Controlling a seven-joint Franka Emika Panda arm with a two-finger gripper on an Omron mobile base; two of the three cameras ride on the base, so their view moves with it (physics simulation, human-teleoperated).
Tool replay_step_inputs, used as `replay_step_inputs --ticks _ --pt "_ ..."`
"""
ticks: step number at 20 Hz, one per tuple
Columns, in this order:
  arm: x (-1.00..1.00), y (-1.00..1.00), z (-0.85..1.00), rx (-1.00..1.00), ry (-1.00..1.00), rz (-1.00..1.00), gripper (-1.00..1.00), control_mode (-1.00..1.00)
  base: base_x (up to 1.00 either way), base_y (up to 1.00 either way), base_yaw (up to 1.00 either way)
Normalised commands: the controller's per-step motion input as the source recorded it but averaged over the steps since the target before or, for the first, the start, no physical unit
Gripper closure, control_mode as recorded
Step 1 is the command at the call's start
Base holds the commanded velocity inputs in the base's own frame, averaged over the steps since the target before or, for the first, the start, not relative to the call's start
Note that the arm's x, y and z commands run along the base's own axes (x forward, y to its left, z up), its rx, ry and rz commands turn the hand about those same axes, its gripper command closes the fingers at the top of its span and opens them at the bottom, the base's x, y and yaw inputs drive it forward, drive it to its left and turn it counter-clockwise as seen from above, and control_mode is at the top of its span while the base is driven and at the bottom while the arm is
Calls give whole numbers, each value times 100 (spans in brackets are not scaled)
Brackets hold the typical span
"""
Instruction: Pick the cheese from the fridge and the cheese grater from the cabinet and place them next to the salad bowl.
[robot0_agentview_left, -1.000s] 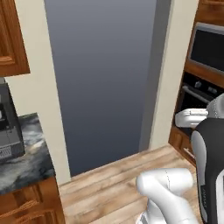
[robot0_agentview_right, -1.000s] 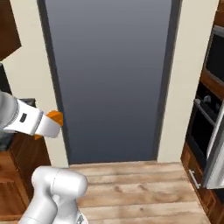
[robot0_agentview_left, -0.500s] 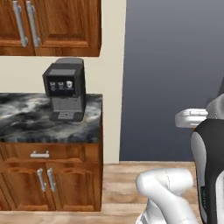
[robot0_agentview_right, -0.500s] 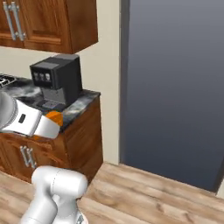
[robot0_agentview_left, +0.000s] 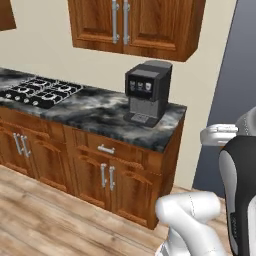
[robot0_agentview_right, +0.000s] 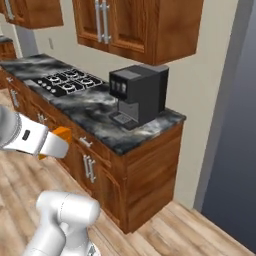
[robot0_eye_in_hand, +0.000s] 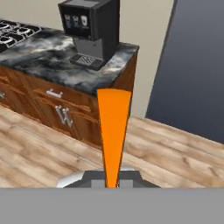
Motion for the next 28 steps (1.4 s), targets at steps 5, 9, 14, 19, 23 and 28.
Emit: replay_step_inputs --ticks 5,9,14,19,23,28 --pt "0 0 0 0 0 0 100 100 0 26 43" --pt "0 0 0 0 0 0 100 100 5 34 48" --pt "0 0 0 0 0 0 100 100 17 43 58" --pt "0 0 0 0 0 0 100 100 28 31 60" --pt "0 0 0 0 0 0 100 100 51 24 58" --pt "0 0 0 0 0 0 100 100 100 3 36"
